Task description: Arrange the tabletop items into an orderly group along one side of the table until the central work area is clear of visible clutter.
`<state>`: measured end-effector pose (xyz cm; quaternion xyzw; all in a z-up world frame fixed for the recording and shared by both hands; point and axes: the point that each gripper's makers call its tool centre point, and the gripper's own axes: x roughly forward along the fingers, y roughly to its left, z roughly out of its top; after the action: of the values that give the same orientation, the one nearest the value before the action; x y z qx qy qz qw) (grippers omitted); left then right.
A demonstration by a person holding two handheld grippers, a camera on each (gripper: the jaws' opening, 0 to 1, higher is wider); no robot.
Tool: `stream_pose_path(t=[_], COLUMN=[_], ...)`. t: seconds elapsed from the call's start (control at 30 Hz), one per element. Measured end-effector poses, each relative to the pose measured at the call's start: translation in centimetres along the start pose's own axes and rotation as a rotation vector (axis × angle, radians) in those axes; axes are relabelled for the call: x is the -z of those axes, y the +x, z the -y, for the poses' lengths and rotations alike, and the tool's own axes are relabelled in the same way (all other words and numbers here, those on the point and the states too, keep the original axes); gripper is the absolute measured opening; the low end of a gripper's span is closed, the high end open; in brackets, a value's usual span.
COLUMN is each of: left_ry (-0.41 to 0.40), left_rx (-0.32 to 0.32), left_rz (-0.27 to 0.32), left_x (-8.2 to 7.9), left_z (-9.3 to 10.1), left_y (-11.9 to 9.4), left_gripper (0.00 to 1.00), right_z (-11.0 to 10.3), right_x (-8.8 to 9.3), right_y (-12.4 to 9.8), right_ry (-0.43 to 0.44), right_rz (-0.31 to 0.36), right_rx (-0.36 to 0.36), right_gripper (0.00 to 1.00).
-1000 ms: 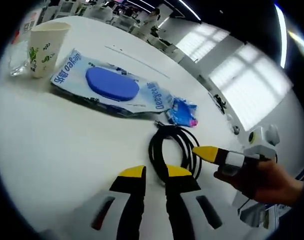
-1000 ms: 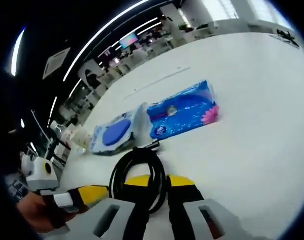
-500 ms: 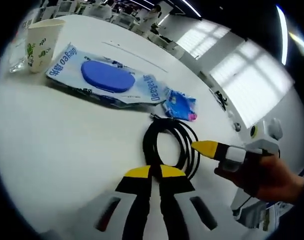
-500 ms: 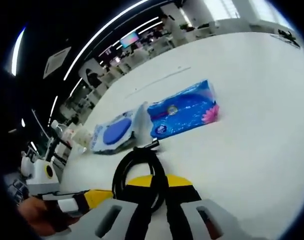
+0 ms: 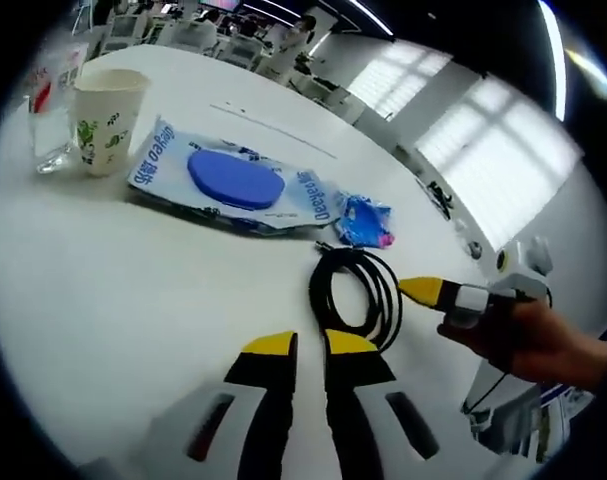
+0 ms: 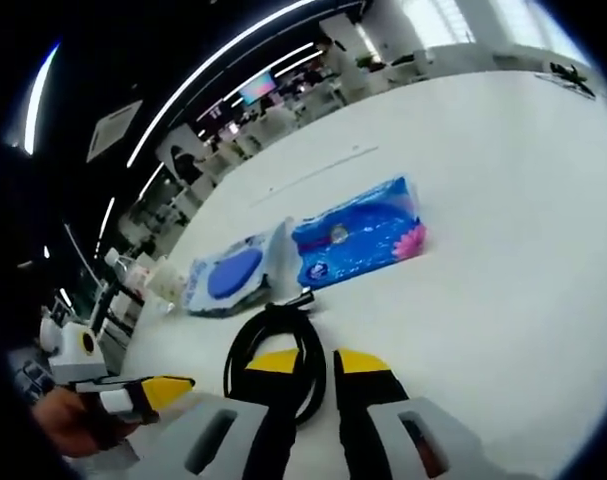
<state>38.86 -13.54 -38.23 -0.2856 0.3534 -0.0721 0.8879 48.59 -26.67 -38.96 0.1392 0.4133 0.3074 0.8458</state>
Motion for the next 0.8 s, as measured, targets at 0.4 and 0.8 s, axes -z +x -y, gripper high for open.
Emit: stream_pose_path(t=[0.4, 0.8], left_ry=[0.034, 0.130], left_rx=[-0.009, -0.021], left_rz=[0.064, 0.088], left_x=[-2.5, -3.9], left_z=[-1.9, -3.5], left_y=[-6.6, -9.7], left_gripper=[0.12, 0.14], right_z=[-1.9, -3.9], right_x=[0.4, 1.0], right_y=[-2.2, -4.4], right_ry=[-0.097, -0.224], right_rz=[0.017, 0.005], right_rx=[-0.040, -0.070], right_gripper=[0.16, 0.22])
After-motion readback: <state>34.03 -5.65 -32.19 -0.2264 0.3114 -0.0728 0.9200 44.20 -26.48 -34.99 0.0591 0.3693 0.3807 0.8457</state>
